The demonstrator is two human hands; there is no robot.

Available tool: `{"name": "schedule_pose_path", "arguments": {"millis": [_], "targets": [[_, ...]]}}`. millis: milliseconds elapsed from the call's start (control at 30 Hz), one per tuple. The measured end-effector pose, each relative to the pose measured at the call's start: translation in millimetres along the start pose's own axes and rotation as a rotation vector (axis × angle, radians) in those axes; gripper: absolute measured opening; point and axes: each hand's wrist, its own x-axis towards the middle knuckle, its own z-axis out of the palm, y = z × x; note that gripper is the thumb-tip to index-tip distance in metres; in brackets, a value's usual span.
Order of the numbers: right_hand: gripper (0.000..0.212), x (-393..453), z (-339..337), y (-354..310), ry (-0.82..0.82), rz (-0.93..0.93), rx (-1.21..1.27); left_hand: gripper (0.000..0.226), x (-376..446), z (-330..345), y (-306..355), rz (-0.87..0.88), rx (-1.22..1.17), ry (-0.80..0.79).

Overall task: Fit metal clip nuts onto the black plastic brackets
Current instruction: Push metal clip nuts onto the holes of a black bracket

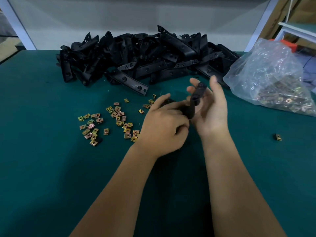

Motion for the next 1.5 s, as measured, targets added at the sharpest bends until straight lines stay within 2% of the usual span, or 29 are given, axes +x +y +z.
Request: {"name": "schedule_pose_path", "arguments": {"millis": [67, 100, 200, 233, 300, 367, 400, 467, 533, 600, 667, 733, 800, 867, 967, 1067, 1233, 1333, 1433, 1500], "targets": [[0.020, 2, -3, -3, 0.030, -0.043, -0.038, 0.029, -2, 4, -6, -0.069, 0.036, -0.039], [0.017, 3, -3, -3, 0.043, -0.041, -0.033, 0.028, -3, 5, -7, -0.102, 0.050, -0.047], [0.023, 5, -3, 2, 0.022, -0.005, 0.203, 0.030, -4, 7, -10, -0.228, 0.094, 0.013], [0.023, 6, -2, 4, -0.011, -0.004, 0.327, 0.032, -4, 7, -10, -0.333, 0.019, 0.061], [0.024, 5, -2, 7, -0.109, -0.024, 0.509, 0.034, 2, 2, -6, -0.663, -0.419, 0.150], [0.032, 4, 0, 10, -0.214, -0.033, 0.523, 0.028, 7, -2, -6, -0.908, -0.974, 0.196], [0.035, 3, 2, 11, -0.251, -0.033, 0.453, 0.025, 9, -3, -8, -0.946, -1.166, 0.203], [0.035, 2, 8, 17, -0.252, -0.055, 0.193, 0.017, 10, -5, -11, -0.969, -1.378, 0.232], [0.030, 5, 11, 24, -0.056, -0.135, -0.074, 0.012, 10, -8, -16, -1.029, -1.485, 0.354], [0.026, 6, 9, 25, 0.289, -0.217, -0.293, 0.021, 6, -12, -27, -1.100, -1.625, 0.531], [0.022, 6, 0, 21, 0.513, -0.308, -0.547, 0.033, 1, -19, -38, -1.118, -1.756, 0.712], [0.024, 8, -10, 17, 0.539, -0.355, -0.815, 0.038, -3, -24, -48, -1.121, -1.765, 0.823], [0.026, 10, -13, 17, 0.437, -0.366, -1.017, 0.032, -4, -27, -54, -1.130, -1.711, 0.865], [0.030, 9, -8, 24, 0.276, -0.402, -1.212, 0.022, -3, -28, -56, -1.128, -1.686, 0.861], [0.043, 9, -1, 40, 0.026, -0.415, -1.541, 0.027, -2, -26, -55, -1.147, -1.659, 0.834], [0.046, 11, -2, 46, -0.075, -0.341, -1.787, 0.032, -2, -24, -54, -1.149, -1.650, 0.781], [0.036, 13, -6, 40, 0.131, -0.317, -1.756, 0.034, 0, -24, -51, -1.152, -1.681, 0.713], [0.031, 14, -7, 41, 0.106, -0.281, -1.790, 0.033, 2, -21, -50, -1.178, -1.650, 0.648], [0.026, 14, -6, 42, 0.110, -0.308, -1.814, 0.021, 2, -19, -49, -1.225, -1.640, 0.603], [0.022, 14, -6, 41, 0.117, -0.310, -1.824, 0.023, 2, -18, -49, -1.255, -1.637, 0.590]]}}
